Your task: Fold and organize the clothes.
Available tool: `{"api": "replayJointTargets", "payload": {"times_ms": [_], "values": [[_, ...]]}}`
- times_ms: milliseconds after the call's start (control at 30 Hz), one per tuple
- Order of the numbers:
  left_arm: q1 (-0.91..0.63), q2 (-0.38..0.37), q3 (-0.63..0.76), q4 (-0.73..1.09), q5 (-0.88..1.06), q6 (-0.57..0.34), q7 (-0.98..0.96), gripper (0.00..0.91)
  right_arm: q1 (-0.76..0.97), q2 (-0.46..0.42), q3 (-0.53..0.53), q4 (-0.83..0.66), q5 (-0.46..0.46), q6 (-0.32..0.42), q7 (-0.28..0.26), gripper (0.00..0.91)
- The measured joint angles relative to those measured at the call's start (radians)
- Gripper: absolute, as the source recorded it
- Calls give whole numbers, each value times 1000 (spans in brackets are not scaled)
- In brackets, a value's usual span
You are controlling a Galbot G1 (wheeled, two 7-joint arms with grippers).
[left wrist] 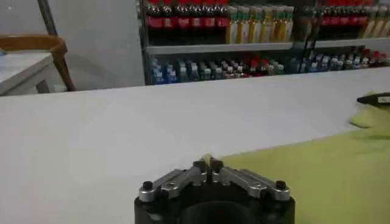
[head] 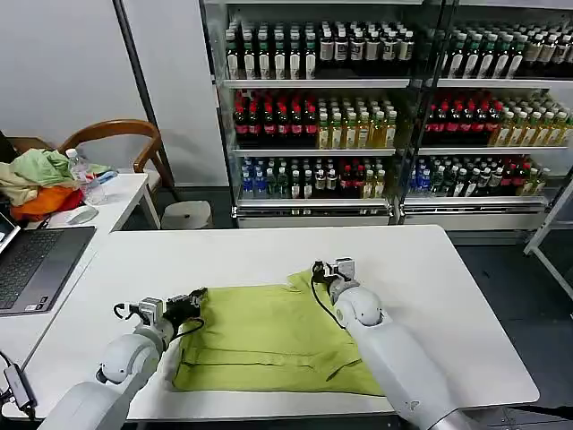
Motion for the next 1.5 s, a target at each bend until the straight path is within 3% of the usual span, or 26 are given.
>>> {"api": "replayJointTargets", "payload": {"times_ms": [533,1033,1500], "values": [[162,14,-88,-174,1,-42,7,50,-196,-110,86,360,26,-25,53,0],[365,-9,-185,-337,41,-67,1,50,-494,-176,190,686,-32,9,48,0],[493,16,-250,-378,64,-117,22,50,-691,-220,255,817,-59,51,38,0]]}}
